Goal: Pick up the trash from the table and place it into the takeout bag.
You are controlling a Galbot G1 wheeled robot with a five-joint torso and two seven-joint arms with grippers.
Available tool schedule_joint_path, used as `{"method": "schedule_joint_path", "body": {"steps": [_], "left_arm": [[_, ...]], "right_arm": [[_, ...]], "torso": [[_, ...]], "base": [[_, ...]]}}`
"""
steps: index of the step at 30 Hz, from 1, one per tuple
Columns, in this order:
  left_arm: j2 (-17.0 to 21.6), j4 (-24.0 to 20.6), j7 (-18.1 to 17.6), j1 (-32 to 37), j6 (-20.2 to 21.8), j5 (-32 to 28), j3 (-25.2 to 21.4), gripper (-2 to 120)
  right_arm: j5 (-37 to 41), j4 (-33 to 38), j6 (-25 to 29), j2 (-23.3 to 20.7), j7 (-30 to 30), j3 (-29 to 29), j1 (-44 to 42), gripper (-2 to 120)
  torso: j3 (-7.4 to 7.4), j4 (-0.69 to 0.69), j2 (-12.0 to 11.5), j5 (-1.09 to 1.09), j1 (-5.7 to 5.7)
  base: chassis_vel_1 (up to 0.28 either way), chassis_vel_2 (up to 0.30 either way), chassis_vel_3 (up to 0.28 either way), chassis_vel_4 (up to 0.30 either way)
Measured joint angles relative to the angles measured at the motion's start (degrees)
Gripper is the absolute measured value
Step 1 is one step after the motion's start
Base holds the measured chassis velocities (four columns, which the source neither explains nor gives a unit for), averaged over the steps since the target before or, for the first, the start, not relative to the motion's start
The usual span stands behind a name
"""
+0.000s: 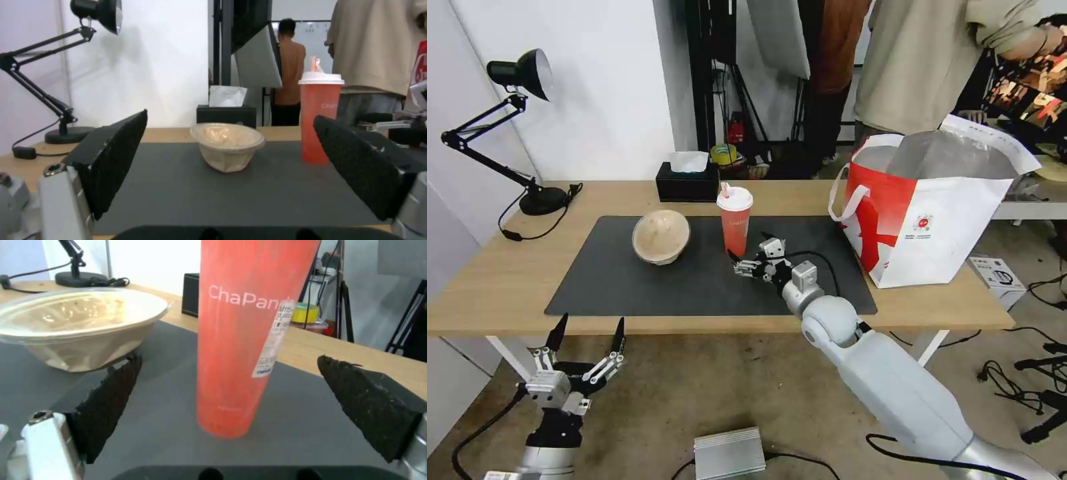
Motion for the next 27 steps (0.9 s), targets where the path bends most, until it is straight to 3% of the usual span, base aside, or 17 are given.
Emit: {"method": "schedule_joint_path", "body": {"steps": [27], "left_arm": [[0.1,1.0,0.0,0.0,-0.8,-0.8,-1.0,100]], "right_arm": [[-3.3,-12.7,5.1,5.9,-0.4,-0.2,4.3,100]], "torso": [[0.00,0.00,0.0,0.00,0.00]], "base": [[0.000,0.000,0.000,0.000]]}}
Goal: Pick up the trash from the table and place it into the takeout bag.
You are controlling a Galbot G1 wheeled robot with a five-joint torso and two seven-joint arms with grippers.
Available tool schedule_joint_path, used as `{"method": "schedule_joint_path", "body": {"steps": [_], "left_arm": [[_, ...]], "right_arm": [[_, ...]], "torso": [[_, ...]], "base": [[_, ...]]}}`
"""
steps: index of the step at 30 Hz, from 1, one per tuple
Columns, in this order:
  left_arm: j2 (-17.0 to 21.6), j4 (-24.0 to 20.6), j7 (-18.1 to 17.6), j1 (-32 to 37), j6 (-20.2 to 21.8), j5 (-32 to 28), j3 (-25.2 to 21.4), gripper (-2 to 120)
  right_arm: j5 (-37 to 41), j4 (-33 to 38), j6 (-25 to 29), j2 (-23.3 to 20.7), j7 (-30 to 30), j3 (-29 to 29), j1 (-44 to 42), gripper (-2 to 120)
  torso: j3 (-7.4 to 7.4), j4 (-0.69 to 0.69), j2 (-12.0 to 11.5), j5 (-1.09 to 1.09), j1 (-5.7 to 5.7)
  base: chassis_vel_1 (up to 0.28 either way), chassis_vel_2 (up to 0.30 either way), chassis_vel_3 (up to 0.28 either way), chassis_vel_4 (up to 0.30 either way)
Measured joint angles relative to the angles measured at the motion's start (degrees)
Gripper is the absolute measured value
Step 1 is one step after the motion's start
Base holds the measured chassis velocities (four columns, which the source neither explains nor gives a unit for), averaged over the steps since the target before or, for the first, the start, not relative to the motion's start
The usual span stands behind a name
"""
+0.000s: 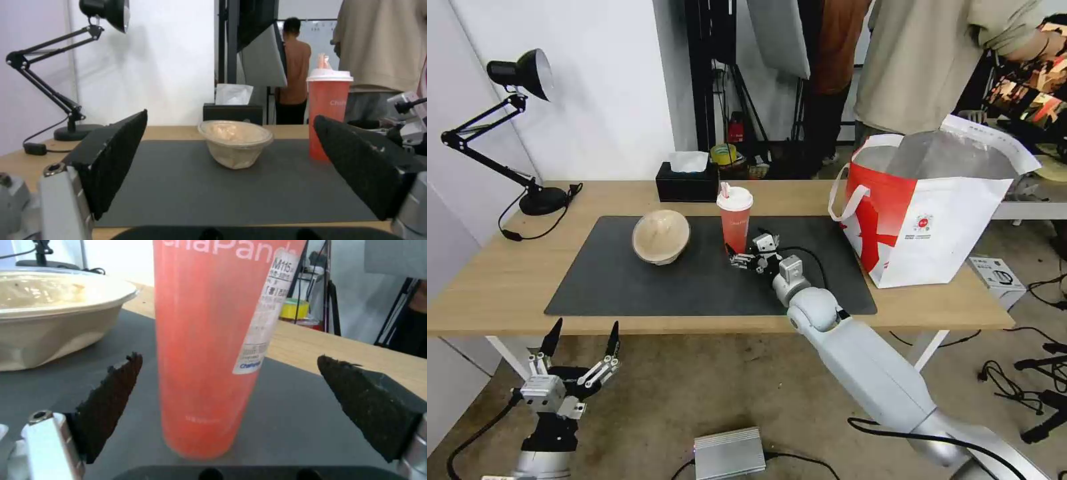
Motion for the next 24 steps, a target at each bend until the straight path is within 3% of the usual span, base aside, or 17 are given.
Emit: {"method": "schedule_joint_path", "body": {"steps": [24], "left_arm": [[0.5,1.2,0.1,-0.7,-0.2,-0.4,-0.2,100]], "right_arm": [[-1.2,-6.5,1.3,3.8,-0.9,-0.1,2.9,100]], "torso": [[0.00,0.01,0.0,0.00,0.00]], "base": [[0.000,0.000,0.000,0.000]]}}
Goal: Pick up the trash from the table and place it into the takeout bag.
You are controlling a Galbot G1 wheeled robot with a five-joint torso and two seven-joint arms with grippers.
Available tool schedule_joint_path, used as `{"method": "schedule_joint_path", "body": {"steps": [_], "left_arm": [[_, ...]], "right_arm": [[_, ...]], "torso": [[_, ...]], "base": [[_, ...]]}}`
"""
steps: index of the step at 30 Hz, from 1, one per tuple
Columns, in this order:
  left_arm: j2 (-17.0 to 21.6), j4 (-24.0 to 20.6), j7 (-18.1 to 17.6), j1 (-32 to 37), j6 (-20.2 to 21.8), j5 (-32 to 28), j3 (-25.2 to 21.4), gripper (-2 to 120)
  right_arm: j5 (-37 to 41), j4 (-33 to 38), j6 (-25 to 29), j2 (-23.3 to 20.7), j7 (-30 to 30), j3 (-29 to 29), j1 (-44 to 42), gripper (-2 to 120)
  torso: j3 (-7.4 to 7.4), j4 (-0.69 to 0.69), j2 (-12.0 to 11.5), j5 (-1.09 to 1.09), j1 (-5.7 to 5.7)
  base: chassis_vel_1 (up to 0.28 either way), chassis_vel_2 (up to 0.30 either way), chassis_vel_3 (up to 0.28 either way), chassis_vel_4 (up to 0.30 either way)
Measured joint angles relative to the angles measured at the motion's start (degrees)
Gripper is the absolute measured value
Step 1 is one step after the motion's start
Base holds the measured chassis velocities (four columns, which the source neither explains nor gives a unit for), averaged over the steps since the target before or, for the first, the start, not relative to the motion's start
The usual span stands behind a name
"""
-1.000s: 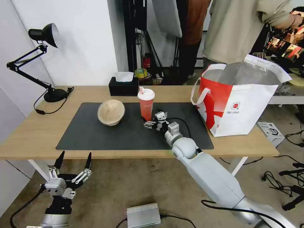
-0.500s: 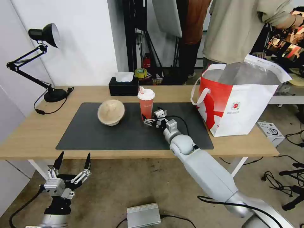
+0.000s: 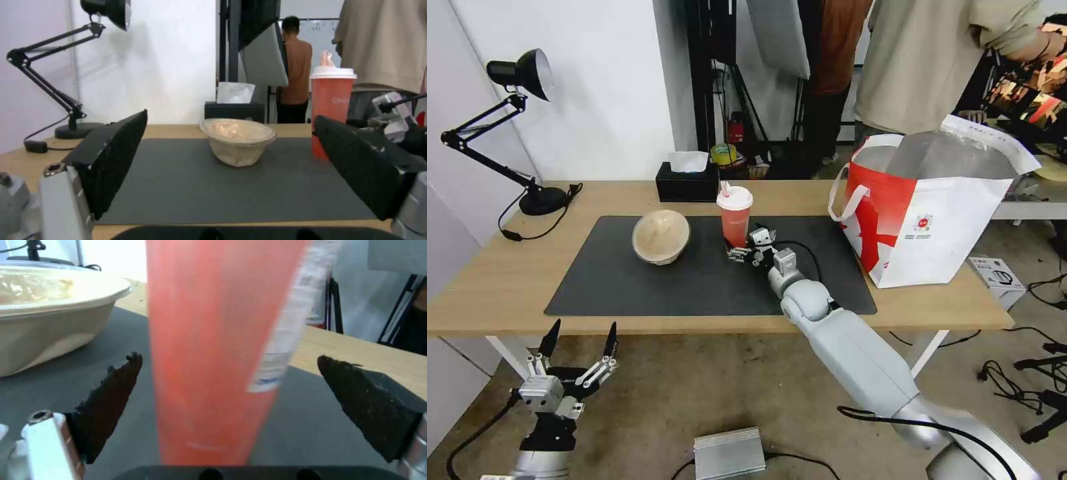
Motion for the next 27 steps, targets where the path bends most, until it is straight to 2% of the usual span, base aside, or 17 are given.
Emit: {"method": "schedule_joint_path", "body": {"steps": [5,10,13,14,18,19,21,23,24,27], "left_arm": [[0.0,0.4,0.0,-0.1,0.0,0.0,0.0,100],[0.2,0.7,0.0,-0.2,0.0,-0.1,0.0,100],[0.2,0.9,0.0,-0.4,0.0,-0.1,0.1,100],[0.2,0.9,0.0,-0.4,0.0,-0.1,0.1,100],[0.5,1.1,0.0,-0.5,0.1,-0.2,0.2,100],[0.5,1.1,0.0,-0.5,0.1,-0.2,0.2,100],[0.5,1.1,0.0,-0.5,0.1,-0.2,0.2,100],[0.5,1.1,0.0,-0.5,0.1,-0.2,0.2,100],[0.5,1.1,0.0,-0.5,0.1,-0.2,0.2,100],[0.5,1.1,0.0,-0.5,0.1,-0.2,0.2,100]], "right_arm": [[-0.3,-0.9,0.3,0.8,0.0,0.0,0.1,100],[-0.4,-1.4,0.7,0.8,-0.3,-0.1,0.1,88],[-0.4,-1.7,1.1,0.7,-0.6,0.0,0.1,74],[-0.4,-1.7,1.1,0.7,-0.6,0.0,0.1,74],[-0.4,-1.4,1.3,0.5,-0.7,0.0,-0.2,54],[-0.4,-1.4,1.3,0.5,-0.7,0.0,-0.2,54],[-0.4,-1.3,1.3,0.4,-0.7,0.0,-0.3,43],[-0.4,-1.2,1.3,0.3,-0.7,0.0,-0.4,40],[-0.4,-1.2,1.4,0.4,-0.7,0.0,-0.4,34],[-0.3,-1.1,1.4,0.4,-0.7,0.0,-0.4,25]], "torso": [[0.00,-0.01,0.0,0.00,0.00],[0.00,-0.01,0.0,0.00,0.00],[0.00,-0.01,0.0,0.00,0.00],[0.00,-0.01,0.0,0.00,0.00],[0.00,-0.01,0.0,0.01,0.00],[0.00,-0.01,0.0,0.01,0.00],[0.00,-0.01,0.0,0.00,0.00],[0.00,-0.01,0.0,0.01,0.00],[0.00,-0.01,0.0,0.00,0.00],[0.00,-0.01,0.0,0.01,0.00]], "base": [[0.000,0.000,0.000,0.000],[0.000,0.000,0.000,0.000],[0.000,0.000,0.000,0.000],[0.000,0.000,0.000,0.000],[0.000,0.000,0.000,0.000],[0.000,0.000,0.000,0.000],[0.000,0.000,0.000,0.000],[0.000,0.000,0.000,0.000],[0.000,0.000,0.000,0.000],[0.000,0.000,0.000,0.000]]}}
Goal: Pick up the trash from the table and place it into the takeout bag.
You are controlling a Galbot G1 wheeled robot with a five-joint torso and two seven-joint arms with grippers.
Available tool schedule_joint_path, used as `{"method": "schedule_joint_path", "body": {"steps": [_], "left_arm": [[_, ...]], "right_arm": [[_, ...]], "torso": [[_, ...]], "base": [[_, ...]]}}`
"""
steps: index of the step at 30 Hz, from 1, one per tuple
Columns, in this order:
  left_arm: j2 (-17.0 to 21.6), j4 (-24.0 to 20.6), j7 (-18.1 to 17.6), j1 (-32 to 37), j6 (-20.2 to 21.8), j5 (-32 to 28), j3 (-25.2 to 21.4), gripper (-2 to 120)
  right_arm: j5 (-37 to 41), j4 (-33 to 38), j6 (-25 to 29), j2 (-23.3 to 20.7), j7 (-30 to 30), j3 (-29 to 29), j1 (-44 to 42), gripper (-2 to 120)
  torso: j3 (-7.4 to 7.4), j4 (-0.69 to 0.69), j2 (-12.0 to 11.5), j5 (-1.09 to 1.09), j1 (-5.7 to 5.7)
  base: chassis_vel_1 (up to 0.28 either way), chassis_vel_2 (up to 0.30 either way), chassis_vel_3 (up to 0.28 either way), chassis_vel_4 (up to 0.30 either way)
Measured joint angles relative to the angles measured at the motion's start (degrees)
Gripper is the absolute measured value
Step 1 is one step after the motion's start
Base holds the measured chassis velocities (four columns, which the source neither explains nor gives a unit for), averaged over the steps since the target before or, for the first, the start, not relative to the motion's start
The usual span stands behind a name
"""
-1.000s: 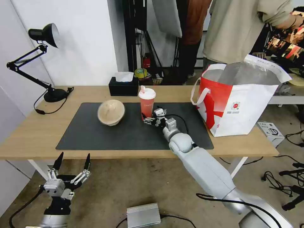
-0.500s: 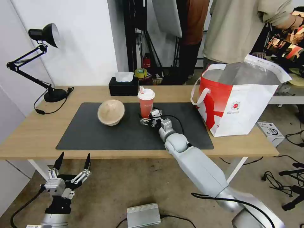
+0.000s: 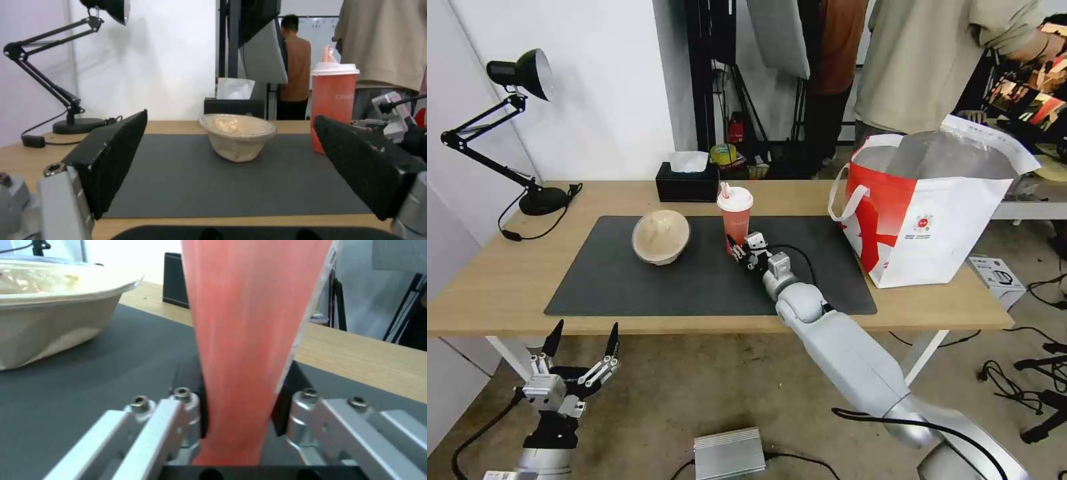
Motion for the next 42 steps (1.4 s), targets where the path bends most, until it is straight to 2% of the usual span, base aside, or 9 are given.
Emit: {"method": "schedule_joint_path", "body": {"steps": [10,15,23,31,37,40,42], "left_arm": [[-0.1,0.0,0.0,-0.1,0.0,-0.1,0.0,100],[-0.1,0.0,0.0,-0.1,-0.1,-0.2,0.0,100],[-0.1,-0.7,0.0,0.3,-0.1,-0.7,-0.2,100],[0.1,-1.0,-0.1,0.3,-0.1,-1.0,-0.2,100],[0.3,-1.1,-0.1,0.4,-0.1,-1.0,-0.3,100],[0.4,-1.4,-0.1,0.5,-0.1,-1.0,-0.3,100],[0.4,-1.5,-0.1,0.6,-0.1,-1.0,-0.4,100]], "right_arm": [[1.4,1.7,-0.2,-0.8,0.8,0.2,0.4,3],[2.0,3.0,-0.4,-1.6,1.5,0.0,0.6,3],[4.8,9.0,-2.6,-4.8,2.8,-1.2,2.4,3],[9.9,19.7,-6.2,-12.2,3.8,-3.0,4.8,3],[12.2,24.8,-7.5,-16.6,3.9,-3.4,5.9,3],[14.9,29.6,-9.0,-22.0,3.7,-3.6,8.0,3],[15.4,30.4,-9.2,-23.2,3.5,-3.6,8.5,3]], "torso": [[0.01,0.00,0.0,0.00,0.00],[0.01,0.00,0.0,0.00,0.00],[0.00,0.01,0.0,0.01,0.00],[0.00,0.00,0.0,0.01,0.00],[0.00,0.00,0.0,0.02,0.00],[0.00,-0.01,0.0,0.02,0.00],[0.00,0.00,0.0,0.02,0.00]], "base": [[0.000,0.000,0.000,0.000],[0.000,0.000,0.000,0.000],[0.000,0.000,0.000,0.000],[0.000,0.000,0.000,0.000],[0.000,0.000,0.000,0.000],[0.000,0.000,0.000,0.000],[0.000,0.000,0.000,0.000]]}}
